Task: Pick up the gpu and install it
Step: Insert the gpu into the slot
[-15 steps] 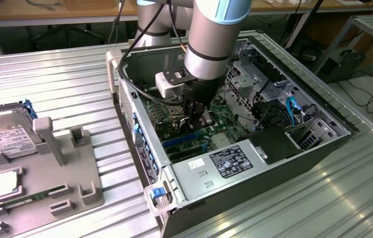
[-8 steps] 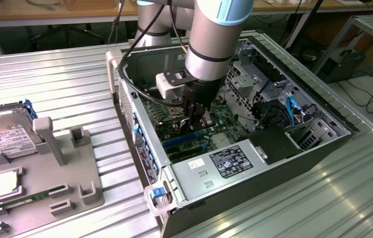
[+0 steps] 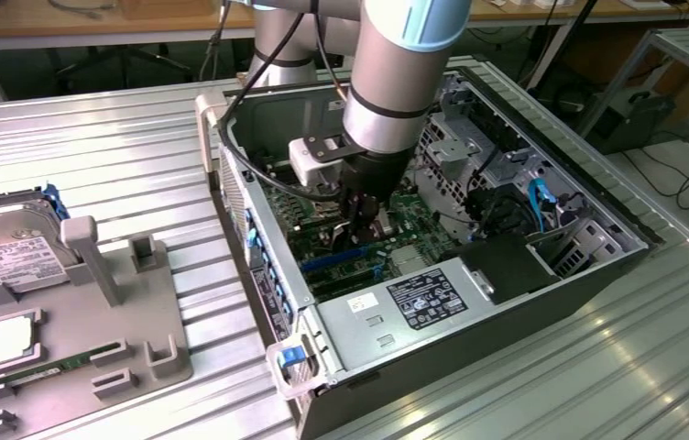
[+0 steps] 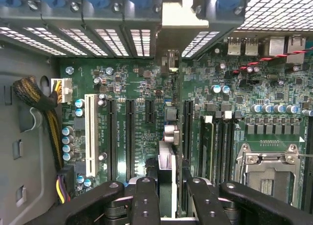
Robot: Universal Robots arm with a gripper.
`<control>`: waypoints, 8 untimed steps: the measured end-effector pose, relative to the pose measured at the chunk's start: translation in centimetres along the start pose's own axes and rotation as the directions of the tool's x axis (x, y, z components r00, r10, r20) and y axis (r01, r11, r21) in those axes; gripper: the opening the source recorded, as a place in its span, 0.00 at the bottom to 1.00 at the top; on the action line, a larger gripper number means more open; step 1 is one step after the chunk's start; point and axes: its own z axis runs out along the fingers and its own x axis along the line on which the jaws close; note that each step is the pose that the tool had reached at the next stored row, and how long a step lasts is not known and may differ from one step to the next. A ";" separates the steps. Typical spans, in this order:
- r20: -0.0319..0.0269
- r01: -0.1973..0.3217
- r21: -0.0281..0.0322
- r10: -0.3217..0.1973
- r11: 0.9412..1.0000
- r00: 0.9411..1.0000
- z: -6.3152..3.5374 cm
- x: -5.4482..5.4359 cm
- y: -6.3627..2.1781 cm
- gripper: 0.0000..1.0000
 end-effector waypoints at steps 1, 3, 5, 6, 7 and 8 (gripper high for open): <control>0.000 0.000 0.000 0.000 1.000 1.000 0.02 0.0 0.03 0.27; 0.000 0.000 0.000 0.000 1.000 1.000 0.12 0.0 0.24 0.27; 0.000 0.000 0.000 0.000 1.000 1.000 0.25 0.0 0.45 0.27; 0.000 0.000 0.000 0.000 1.000 1.000 0.29 0.0 0.54 0.27; 0.000 0.000 0.000 0.000 1.000 1.000 0.32 -0.1 0.65 0.27; 0.000 0.000 0.000 0.000 1.000 1.000 0.35 -0.2 0.73 0.27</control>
